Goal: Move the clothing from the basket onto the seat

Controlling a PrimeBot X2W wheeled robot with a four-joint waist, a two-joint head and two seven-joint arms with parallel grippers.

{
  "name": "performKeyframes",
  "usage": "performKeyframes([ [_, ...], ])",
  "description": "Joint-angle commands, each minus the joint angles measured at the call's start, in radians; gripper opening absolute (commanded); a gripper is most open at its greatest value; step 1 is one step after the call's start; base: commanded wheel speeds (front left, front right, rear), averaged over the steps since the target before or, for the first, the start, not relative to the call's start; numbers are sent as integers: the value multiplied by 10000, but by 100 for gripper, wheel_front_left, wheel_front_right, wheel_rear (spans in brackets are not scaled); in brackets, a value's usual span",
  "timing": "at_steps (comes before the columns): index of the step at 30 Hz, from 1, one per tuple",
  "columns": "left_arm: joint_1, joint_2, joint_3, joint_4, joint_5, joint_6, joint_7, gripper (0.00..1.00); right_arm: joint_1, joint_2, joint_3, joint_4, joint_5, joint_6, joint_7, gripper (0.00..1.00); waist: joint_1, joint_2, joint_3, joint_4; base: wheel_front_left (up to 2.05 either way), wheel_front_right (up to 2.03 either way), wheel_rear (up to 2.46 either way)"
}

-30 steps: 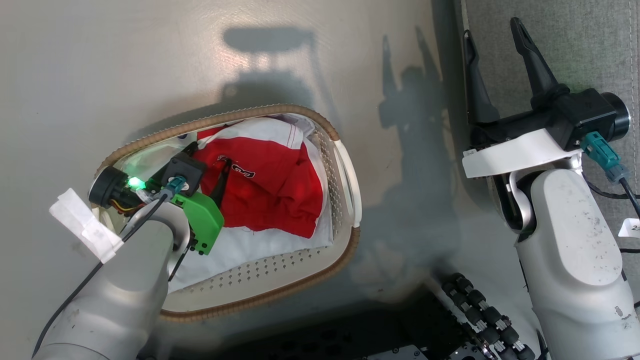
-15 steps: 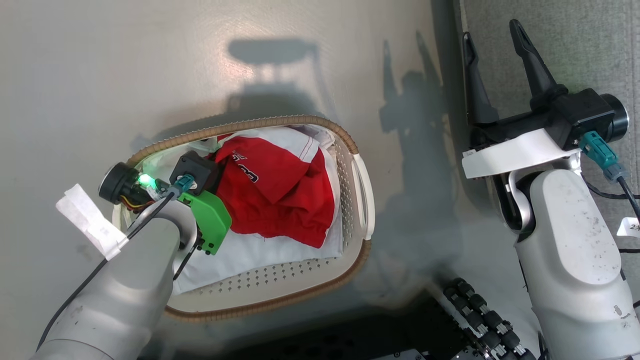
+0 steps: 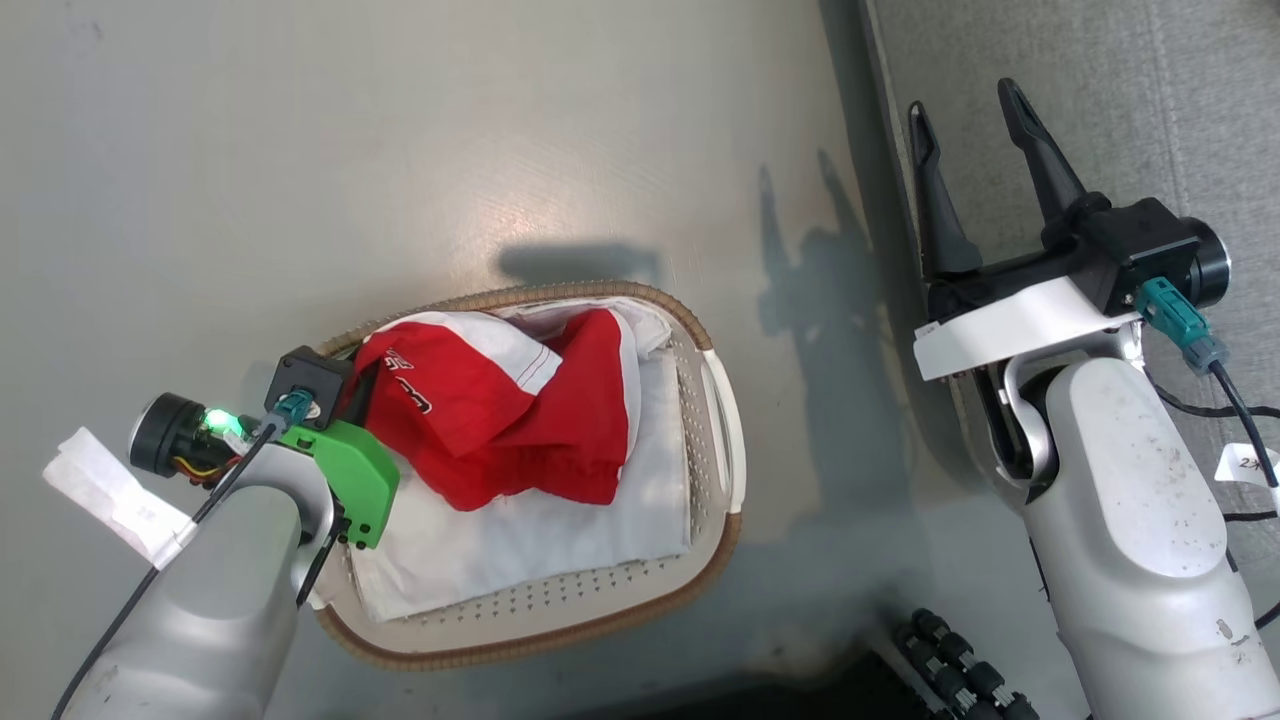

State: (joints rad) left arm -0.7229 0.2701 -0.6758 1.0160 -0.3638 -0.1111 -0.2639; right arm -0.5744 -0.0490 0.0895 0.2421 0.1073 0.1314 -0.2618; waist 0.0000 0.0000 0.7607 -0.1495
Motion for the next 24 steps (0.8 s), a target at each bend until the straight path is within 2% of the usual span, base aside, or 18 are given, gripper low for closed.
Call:
performKeyframes([
  [1,177,76,173,-67,93,60,-6,0,158,-37,-15,67,111,-14,-47,100,0,0,-553,78,0,0,0],
  [11,1331,-119,1297,-525,288,288,-6,0,661,-37,6,541,268,-14,-47,100,0,0,-2411,422,0,0,0],
  [18,2306,-311,2153,-1680,659,346,-6,0,1294,-39,74,706,266,-14,-47,100,0,0,-3859,780,0,0,0],
  [24,3037,-655,2846,-2777,1001,212,-6,0,1946,-40,135,989,312,-14,-47,100,0,0,-4994,1034,0,0,0],
])
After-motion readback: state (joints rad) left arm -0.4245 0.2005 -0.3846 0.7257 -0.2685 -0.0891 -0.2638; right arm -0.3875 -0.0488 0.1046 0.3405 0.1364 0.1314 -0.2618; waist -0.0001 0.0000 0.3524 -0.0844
